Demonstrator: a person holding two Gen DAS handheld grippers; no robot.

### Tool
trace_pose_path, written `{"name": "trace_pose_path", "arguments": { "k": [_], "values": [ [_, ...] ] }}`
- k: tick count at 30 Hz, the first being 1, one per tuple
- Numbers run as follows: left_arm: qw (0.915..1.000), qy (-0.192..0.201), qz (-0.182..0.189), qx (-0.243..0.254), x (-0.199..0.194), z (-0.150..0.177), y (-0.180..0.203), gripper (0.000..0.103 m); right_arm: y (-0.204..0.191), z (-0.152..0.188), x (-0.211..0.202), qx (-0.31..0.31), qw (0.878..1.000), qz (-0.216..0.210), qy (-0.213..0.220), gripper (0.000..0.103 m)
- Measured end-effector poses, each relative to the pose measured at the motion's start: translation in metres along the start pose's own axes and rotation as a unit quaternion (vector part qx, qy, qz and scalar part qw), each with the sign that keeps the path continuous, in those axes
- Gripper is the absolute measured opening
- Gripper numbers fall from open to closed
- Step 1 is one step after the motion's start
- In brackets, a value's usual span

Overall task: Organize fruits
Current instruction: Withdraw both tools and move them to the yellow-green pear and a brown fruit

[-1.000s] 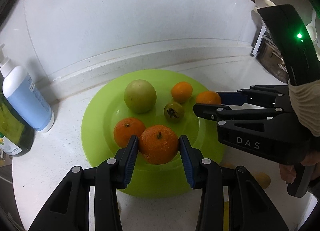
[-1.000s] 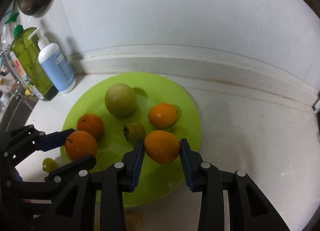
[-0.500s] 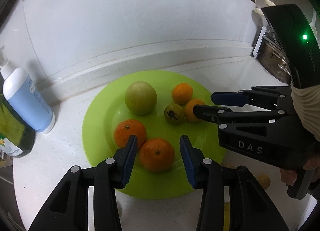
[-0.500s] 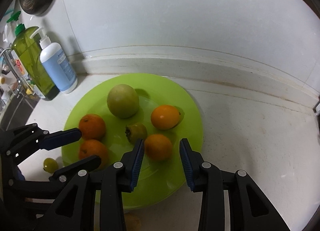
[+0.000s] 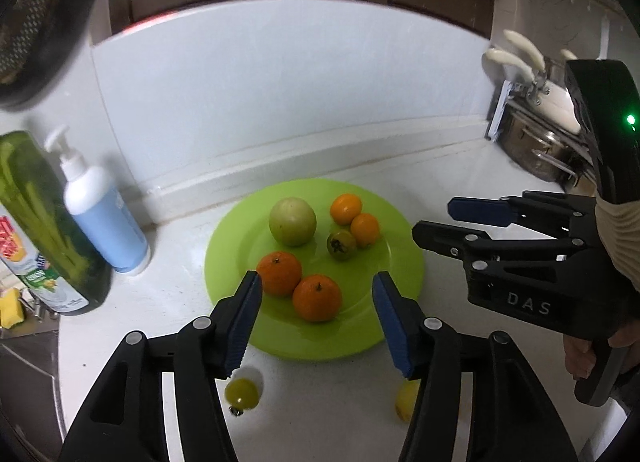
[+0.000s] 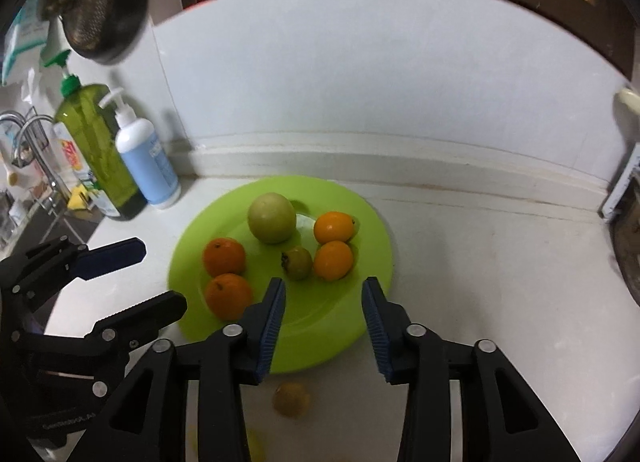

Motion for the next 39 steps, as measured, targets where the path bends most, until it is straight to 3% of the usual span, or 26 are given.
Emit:
{"name": "trace_pose_path", "arguments": {
  "k": [10,17,23,39],
  "values": [
    [0.9993,0.036,-0.005,-0.004,-0.049,0.002,0.000,0.074,-0.013,0.012,-0.062,-0.003,0.999,0.024,0.049,0.059],
    [0.9986,0.052,-0.015,0.002,-0.075,0.012,0.010,0.085,-0.016,0.025,-0.093,0.001,0.997,0.034,0.066,0.061],
    [0.9981,0.058,-0.017,0.011,-0.089,0.026,0.018,0.088,-0.018,0.038,-0.112,0.002,0.996,0.044,0.076,0.061],
    [0.9986,0.037,0.003,0.037,-0.080,0.068,0.048,0.091,-0.011,0.095,-0.108,0.003,0.998,0.047,0.036,0.061]
  ]
}}
Point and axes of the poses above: each gripper's, at about its wrist camera, not at the fingertips, and x roughly the way its jaws point, y to its right, z to its underside, the point moved 6 cm from there along x, roughly the way its jaws point, and after that the axes turned 4 degrees about -z, right-handed, at the moved point
